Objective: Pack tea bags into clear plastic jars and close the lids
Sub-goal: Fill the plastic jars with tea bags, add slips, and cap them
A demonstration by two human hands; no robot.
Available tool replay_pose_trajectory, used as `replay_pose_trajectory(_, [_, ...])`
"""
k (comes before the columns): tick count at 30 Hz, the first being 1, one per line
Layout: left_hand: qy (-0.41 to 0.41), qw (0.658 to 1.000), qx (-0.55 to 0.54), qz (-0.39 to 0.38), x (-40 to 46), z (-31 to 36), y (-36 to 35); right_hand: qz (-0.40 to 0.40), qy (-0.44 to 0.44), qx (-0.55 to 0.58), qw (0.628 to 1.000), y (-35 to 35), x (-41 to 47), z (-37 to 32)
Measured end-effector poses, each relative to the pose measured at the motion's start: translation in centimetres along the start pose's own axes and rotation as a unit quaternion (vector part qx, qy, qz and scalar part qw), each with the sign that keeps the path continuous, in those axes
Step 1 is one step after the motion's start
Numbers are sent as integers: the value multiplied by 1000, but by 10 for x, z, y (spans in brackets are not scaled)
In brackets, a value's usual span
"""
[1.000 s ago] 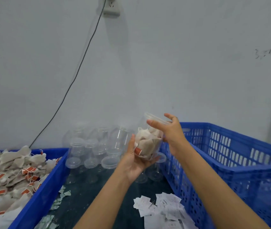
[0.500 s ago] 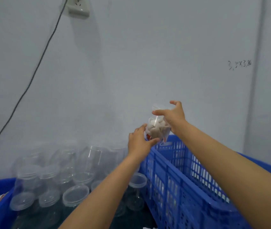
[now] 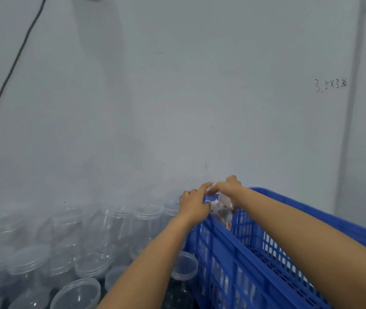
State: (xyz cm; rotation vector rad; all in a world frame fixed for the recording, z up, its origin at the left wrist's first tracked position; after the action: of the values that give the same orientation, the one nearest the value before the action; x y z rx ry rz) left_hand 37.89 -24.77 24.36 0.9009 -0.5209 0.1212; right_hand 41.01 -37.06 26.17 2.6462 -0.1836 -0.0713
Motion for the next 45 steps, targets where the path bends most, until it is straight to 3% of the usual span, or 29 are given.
replay_pose_trajectory(3, [15, 999, 48, 3, 7, -14, -4, -5, -50, -24, 998, -18, 9, 13])
replay_pose_trajectory(9, [15, 995, 102, -16, 15, -36, -17, -48, -51, -17, 997, -53, 30, 42])
replay_pose_trajectory(19, [13, 991, 124, -55, 11, -41, -24, -197, -86, 161, 963, -78, 27, 48])
replay_pose_trajectory(22, [7, 987, 145, -70, 8, -35, -21, -198, -86, 171, 961, -77, 21, 44])
replay_pose_trajectory(26, [-28, 990, 135, 5, -9, -27, 1, -186, -55, 172, 966, -83, 22, 43])
replay_pose_trajectory(30, [-59, 985, 161, 19, -36, -39, 21, -158, -60, 163, 972, -75, 17, 39])
replay_pose_trajectory(33, [-49, 984, 169, 29, -52, -55, 47, -62, 4, -8, 998, -54, 12, 14])
replay_pose_trajectory(35, [-39, 983, 169, 59, -63, -61, 64, -13, 91, -100, 991, -48, -4, -19])
replay_pose_trajectory(38, [-17, 978, 180, 107, -80, -67, 88, -16, 192, -88, 977, -59, -38, -57])
replay_pose_trajectory(41, [19, 974, 163, 156, -102, -80, 106, -48, 226, -49, 972, -83, -71, -61])
replay_pose_trajectory(45, [98, 977, 0, 191, -137, -111, 108, -80, 202, 16, 976, -118, -102, -32])
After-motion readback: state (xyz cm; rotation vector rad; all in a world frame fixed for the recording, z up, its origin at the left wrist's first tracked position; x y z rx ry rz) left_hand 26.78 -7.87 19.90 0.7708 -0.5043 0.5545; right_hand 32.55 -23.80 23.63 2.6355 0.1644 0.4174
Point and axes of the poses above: each hand's wrist, its own x-axis towards the middle knuckle, its own y-axis out of the back of the hand, z = x × y, the point moved 9 cm from there along x, towards the middle knuckle, and after that the axes turned 2 degrees about -y, right-handed, at the moved point
